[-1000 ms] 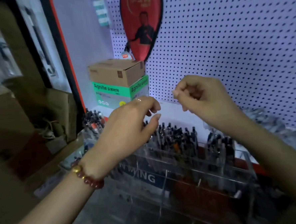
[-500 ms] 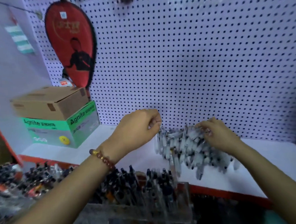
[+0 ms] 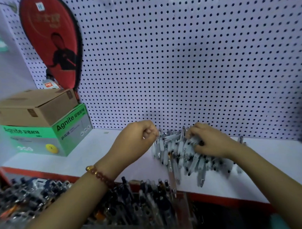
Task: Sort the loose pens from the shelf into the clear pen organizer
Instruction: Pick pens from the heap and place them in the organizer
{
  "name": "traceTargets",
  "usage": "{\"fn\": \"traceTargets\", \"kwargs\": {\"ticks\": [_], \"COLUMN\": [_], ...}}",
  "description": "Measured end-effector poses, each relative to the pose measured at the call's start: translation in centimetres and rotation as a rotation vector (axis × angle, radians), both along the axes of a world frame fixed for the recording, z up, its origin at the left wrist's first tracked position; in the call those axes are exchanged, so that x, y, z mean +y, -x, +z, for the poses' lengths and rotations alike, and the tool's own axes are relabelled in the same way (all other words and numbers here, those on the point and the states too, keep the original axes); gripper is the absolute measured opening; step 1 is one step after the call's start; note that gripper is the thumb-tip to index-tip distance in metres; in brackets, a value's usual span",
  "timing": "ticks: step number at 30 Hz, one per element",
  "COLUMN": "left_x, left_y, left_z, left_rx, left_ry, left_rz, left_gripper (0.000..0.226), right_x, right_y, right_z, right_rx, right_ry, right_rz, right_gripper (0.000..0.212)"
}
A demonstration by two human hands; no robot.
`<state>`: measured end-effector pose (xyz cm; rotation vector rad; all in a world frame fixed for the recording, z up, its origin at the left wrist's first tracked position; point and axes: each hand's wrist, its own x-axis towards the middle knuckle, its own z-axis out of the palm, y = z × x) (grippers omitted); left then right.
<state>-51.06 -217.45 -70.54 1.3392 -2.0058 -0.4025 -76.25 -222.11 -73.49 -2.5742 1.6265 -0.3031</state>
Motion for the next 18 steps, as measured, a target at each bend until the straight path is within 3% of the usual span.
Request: {"fn": "traceTargets", "kwargs": {"ticks": [6, 12, 18], "left_x": [0.2, 0.5, 0.5], "left_y": [0.2, 0.2, 0.1], "left_z": [0.0, 0.0, 0.1], "left_rx": [0.018, 0.037, 0.047], "left_ry": [-0.014, -0.026, -0.022], "left_rz": [-0.015, -0.036, -0.034], "left_gripper": [0.015, 0.019, 0.021], "right_x": [0.9, 1.3, 1.6], "right_y": [0.6, 0.5, 1.0], "right_z": [0.1, 0.1, -0.4], "right_rx": [-0.039, -0.024, -0.034], "right_ry": [0.06, 0.091, 0.393], "right_rz": [0.028, 0.066, 0.136], "right_gripper": [0.024, 0.025, 0.013]}}
